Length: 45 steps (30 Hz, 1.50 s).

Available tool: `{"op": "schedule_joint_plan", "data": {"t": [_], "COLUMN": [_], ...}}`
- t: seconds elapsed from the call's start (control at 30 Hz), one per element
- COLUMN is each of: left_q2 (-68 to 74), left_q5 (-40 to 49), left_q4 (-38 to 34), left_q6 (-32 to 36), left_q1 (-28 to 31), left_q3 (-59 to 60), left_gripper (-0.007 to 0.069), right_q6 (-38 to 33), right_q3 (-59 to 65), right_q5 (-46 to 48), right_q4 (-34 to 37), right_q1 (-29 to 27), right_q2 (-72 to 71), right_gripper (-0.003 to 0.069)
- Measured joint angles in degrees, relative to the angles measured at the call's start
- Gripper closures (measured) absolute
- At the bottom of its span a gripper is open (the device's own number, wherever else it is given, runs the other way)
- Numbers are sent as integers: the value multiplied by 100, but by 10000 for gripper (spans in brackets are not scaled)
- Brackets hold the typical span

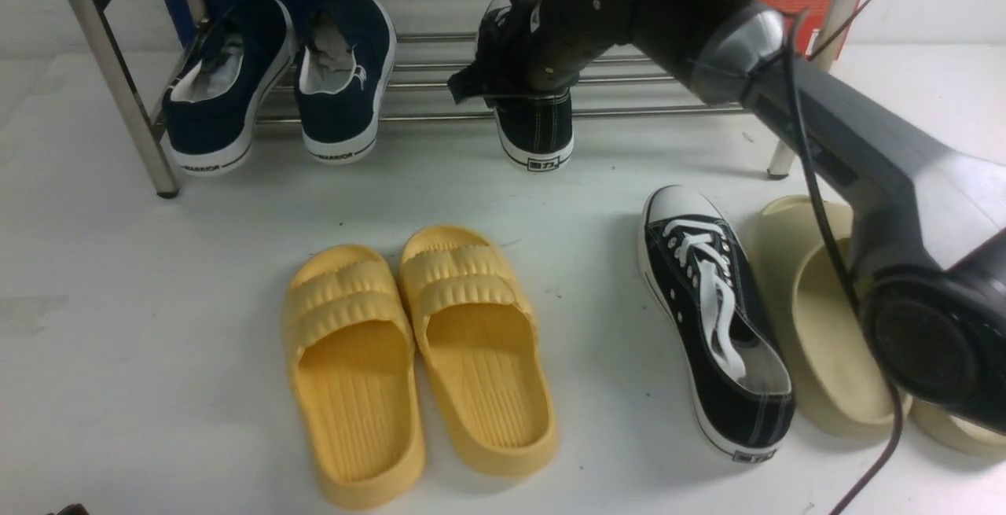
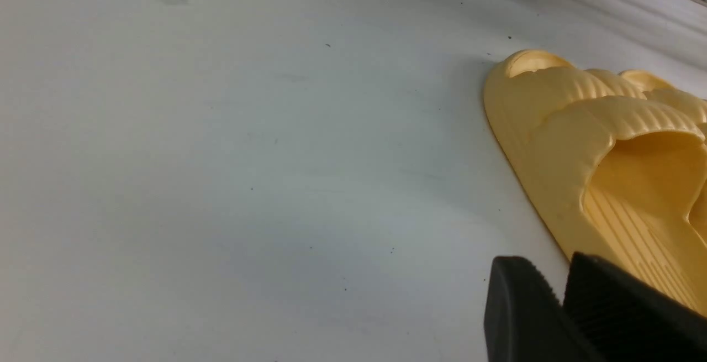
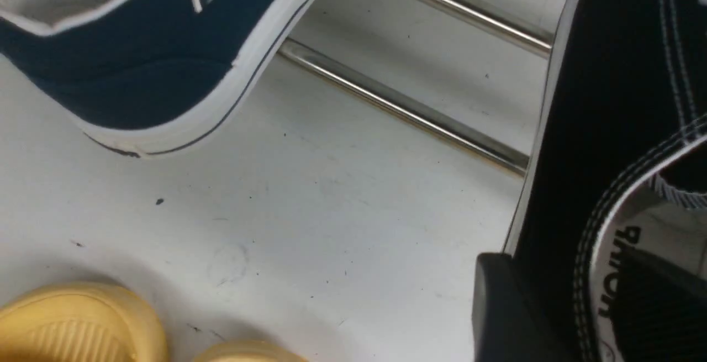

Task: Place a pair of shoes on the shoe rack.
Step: Use the right arm to put a shoe into the shoe rack

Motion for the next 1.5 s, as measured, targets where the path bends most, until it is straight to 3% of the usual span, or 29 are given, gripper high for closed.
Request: {"op": "schedule_joint_plan", "data": {"t": [0.2, 0.3, 0.5, 0.53, 0.63, 0.83, 1.5], "left_q2": [0, 0, 0, 0, 0, 0, 0], "left_q5": [0, 0, 0, 0, 0, 0, 0], "left_q4": [0, 0, 0, 0, 0, 0, 0], "left_q6": [0, 0, 0, 0, 0, 0, 0], "left_q1": [0, 0, 0, 0, 0, 0, 0], "left_q3": [0, 0, 0, 0, 0, 0, 0], "left_gripper": [482, 482, 480, 479, 475, 470, 454], "right_q6": [0, -36, -321, -322, -295, -209, -9], "right_q3": [-9, -22, 52, 193, 579, 1306, 1395], "right_q5": [579, 1409, 1860, 1852, 1854, 1772, 84], "right_q4": [167, 383, 529, 529, 551, 414, 305], "right_q1": [0, 0, 0, 0, 0, -24, -219], "right_q2": [-376, -645, -822, -828, -828, -738, -425], "right_gripper": [350, 364, 506, 569, 653, 661, 650]}}
